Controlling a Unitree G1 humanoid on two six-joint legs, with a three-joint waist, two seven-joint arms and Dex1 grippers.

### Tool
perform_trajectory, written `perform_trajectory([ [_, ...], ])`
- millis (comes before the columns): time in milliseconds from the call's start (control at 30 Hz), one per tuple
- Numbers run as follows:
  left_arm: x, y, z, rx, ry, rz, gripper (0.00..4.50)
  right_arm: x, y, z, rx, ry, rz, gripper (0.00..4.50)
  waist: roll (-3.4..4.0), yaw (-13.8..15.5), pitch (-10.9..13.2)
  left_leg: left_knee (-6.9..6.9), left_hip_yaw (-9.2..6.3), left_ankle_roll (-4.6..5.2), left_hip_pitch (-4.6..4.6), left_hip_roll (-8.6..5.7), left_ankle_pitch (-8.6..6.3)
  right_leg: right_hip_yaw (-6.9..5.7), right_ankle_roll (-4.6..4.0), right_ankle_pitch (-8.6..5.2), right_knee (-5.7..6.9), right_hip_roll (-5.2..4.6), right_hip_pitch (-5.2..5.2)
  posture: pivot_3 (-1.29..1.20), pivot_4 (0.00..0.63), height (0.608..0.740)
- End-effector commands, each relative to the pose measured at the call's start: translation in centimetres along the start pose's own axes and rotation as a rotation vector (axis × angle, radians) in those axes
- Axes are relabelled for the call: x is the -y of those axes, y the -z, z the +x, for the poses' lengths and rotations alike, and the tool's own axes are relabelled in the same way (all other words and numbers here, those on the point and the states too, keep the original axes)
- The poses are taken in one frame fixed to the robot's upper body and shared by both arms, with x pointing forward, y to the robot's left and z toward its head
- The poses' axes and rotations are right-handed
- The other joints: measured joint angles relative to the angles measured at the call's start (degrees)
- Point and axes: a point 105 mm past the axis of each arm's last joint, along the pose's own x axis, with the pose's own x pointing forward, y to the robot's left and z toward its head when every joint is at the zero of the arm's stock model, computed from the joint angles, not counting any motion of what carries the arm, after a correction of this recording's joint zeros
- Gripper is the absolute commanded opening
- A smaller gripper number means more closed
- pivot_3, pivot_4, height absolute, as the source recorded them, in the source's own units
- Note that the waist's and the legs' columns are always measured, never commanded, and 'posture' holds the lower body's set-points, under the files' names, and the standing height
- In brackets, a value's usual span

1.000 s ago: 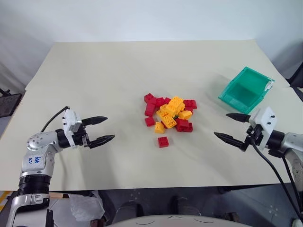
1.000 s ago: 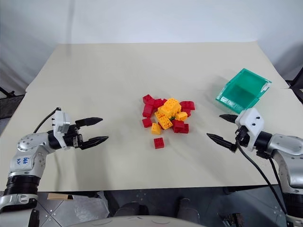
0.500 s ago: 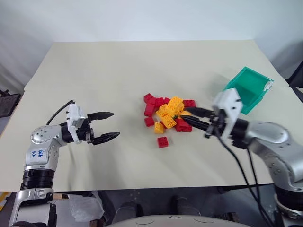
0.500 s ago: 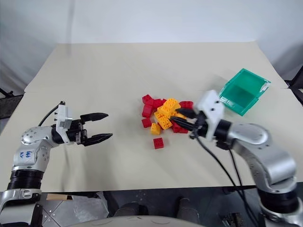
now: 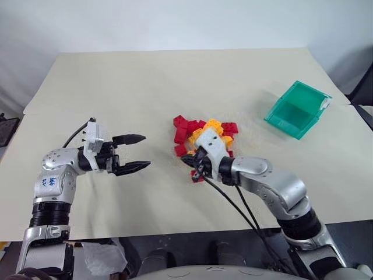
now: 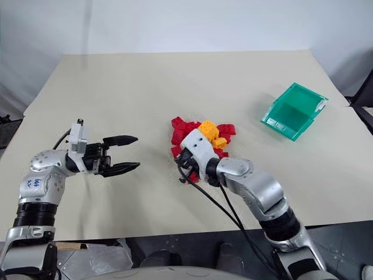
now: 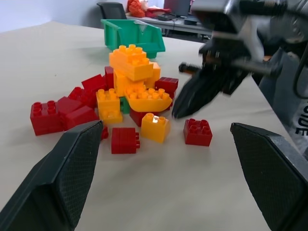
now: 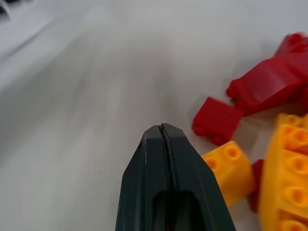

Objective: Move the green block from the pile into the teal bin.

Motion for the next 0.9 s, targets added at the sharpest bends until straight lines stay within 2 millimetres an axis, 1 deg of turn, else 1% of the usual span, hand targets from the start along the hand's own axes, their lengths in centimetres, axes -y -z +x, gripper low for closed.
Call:
perform_trajectory([
  [33, 0.0, -1.0, 0.0, 0.021, 0.018, 0.023, 4.50, 1.8, -1.4, 0.8, 0.047, 0.081, -0.037, 0.02, 0.00, -0.3, 0.0, 0.00, 0.01, 0.00, 0.01, 0.00, 0.00, 0.01, 0.00, 0.00, 0.00, 0.00, 0.00, 0.00, 0.150, 0.740],
  [133, 0.1, -1.0, 0.0, 0.022, 0.020, 0.025, 4.50, 3.6, -1.7, 0.6, 0.065, 0.148, -0.042, 0.02, 0.00, -0.5, 0.0, 0.01, 0.07, -0.02, 0.01, 0.01, 0.01, 0.02, 0.00, 0.00, 0.02, 0.00, 0.00, 0.00, 0.150, 0.740],
  [200, 0.1, -1.0, 0.0, 0.025, 0.021, 0.026, 4.50, 5.3, -1.7, 0.1, 0.074, 0.209, -0.047, 0.02, 0.00, -0.8, 0.0, 0.00, 0.08, -0.03, 0.01, 0.01, 0.02, 0.01, 0.00, 0.00, 0.01, 0.00, 0.00, 0.00, 0.150, 0.740],
  [267, 0.2, -1.0, -0.1, 0.025, 0.022, 0.027, 4.50, 6.4, -1.7, -0.3, 0.084, 0.251, -0.047, 0.02, 0.00, -1.0, 0.0, -0.02, 0.13, -0.03, 0.00, 0.00, 0.02, 0.00, 0.00, 0.00, 0.00, 0.00, 0.00, 0.00, 0.150, 0.740],
  [300, 0.2, -1.0, -0.1, 0.025, 0.022, 0.027, 4.50, 7.5, -1.7, -0.7, 0.085, 0.289, -0.045, 0.02, 0.00, -1.1, 0.0, -0.03, 0.14, -0.03, 0.00, 0.00, 0.02, 0.00, 0.00, 0.00, 0.00, 0.00, 0.00, 0.00, 0.150, 0.740],
  [367, 0.2, -0.9, 0.0, 0.028, 0.023, 0.028, 4.50, 10.4, -1.3, -2.0, 0.067, 0.390, -0.048, 0.02, 0.00, -1.1, 0.0, -0.04, 0.16, -0.04, 0.01, 0.01, 0.01, 0.01, 0.00, 0.00, -0.01, 0.01, 0.00, 0.00, 0.150, 0.740],
  [400, 0.2, -0.9, 0.1, 0.030, 0.023, 0.027, 4.50, 11.5, -1.0, -2.6, 0.053, 0.429, -0.052, 0.02, 0.00, -1.0, 0.0, -0.03, 0.22, -0.04, 0.01, 0.00, 0.01, 0.02, 0.00, 0.00, 0.00, 0.01, 0.00, 0.00, 0.150, 0.740],
  [533, 0.2, -0.7, 0.3, 0.033, 0.023, 0.024, 4.50, 13.6, 0.2, -4.1, 0.000, 0.501, -0.079, 0.02, 0.00, -1.1, 0.0, -0.03, 0.29, -0.04, 0.00, 0.01, 0.01, 0.02, 0.00, 0.00, 0.00, 0.00, 0.00, 0.00, 0.150, 0.740],
  [633, 0.2, -0.7, 0.3, 0.036, 0.023, 0.022, 4.50, 14.1, 0.1, -4.7, -0.006, 0.509, -0.107, 0.02, -0.01, -1.2, 0.0, -0.06, 0.32, -0.07, 0.02, 0.04, 0.03, 0.02, 0.01, -0.01, -0.01, 0.03, -0.01, 0.00, 0.150, 0.740],
  [700, 0.1, -0.7, 0.4, 0.040, 0.021, 0.022, 4.50, 13.1, -1.4, -4.9, 0.043, 0.449, -0.107, 0.02, -0.01, -1.2, 0.0, -0.05, 0.34, -0.07, 0.02, 0.04, 0.03, 0.03, 0.01, -0.01, 0.00, 0.03, -0.01, 0.00, 0.150, 0.740],
  [767, 0.1, -0.6, 0.5, 0.043, 0.020, 0.021, 4.50, 11.3, -2.9, -5.0, 0.087, 0.361, -0.118, 0.02, 0.01, -1.2, 0.0, -0.04, 0.33, -0.07, 0.01, 0.05, 0.03, 0.05, 0.01, -0.01, -0.01, 0.03, -0.01, 0.00, 0.150, 0.740],
  [833, 0.1, -0.6, 0.5, 0.046, 0.019, 0.021, 4.50, 10.2, -3.3, -5.2, 0.098, 0.309, -0.130, 0.02, 0.01, -1.2, 0.0, -0.04, 0.23, -0.07, 0.01, 0.07, 0.03, 0.05, 0.01, -0.01, -0.01, 0.03, -0.02, 0.00, 0.150, 0.740],
  [900, 0.1, -0.6, 0.6, 0.049, 0.019, 0.022, 4.50, 10.1, -3.6, -5.4, 0.100, 0.303, -0.140, 0.02, 0.01, -1.1, 0.0, -0.03, 0.19, -0.07, 0.02, 0.07, 0.03, 0.05, 0.01, -0.01, 0.00, 0.03, -0.02, 0.00, 0.150, 0.740],
])
